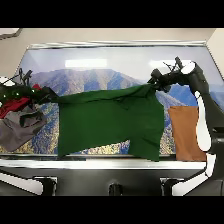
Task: Fold the shirts.
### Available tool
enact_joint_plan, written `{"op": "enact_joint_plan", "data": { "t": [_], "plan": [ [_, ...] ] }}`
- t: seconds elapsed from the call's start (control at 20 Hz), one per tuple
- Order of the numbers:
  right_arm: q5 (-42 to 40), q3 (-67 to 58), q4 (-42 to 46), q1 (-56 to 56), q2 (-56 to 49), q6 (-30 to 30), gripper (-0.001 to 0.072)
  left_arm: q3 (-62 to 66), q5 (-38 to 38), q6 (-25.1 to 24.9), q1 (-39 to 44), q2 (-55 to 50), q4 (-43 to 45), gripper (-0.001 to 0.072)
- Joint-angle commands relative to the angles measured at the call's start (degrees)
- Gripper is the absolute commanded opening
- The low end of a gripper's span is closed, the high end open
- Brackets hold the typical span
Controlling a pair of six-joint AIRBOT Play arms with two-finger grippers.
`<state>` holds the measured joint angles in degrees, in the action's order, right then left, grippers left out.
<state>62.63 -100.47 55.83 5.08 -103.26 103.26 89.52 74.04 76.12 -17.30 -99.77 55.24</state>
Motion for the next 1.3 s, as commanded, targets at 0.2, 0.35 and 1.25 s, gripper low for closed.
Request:
{"op": "enact_joint_plan", "data": {
  "t": [0.2,0.35,1.25],
  "plan": [
    [28.83,-0.83,14.75,8.35,7.26,-5.77,0.0393,-13.16,17.38,2.6,-3.43,8.5,5.66,0.0526],
    [36.24,0.81,23.45,8.2,9.03,-7.43,0.0392,-33.77,12.76,-1.16,-5.62,19.69,6.29,0.048],
    [38.56,1.9,21.31,8.17,9.9,-8.39,0.0396,-59.45,0.59,-6.54,-8.15,30.16,3.74,0.0431]
  ]
}}
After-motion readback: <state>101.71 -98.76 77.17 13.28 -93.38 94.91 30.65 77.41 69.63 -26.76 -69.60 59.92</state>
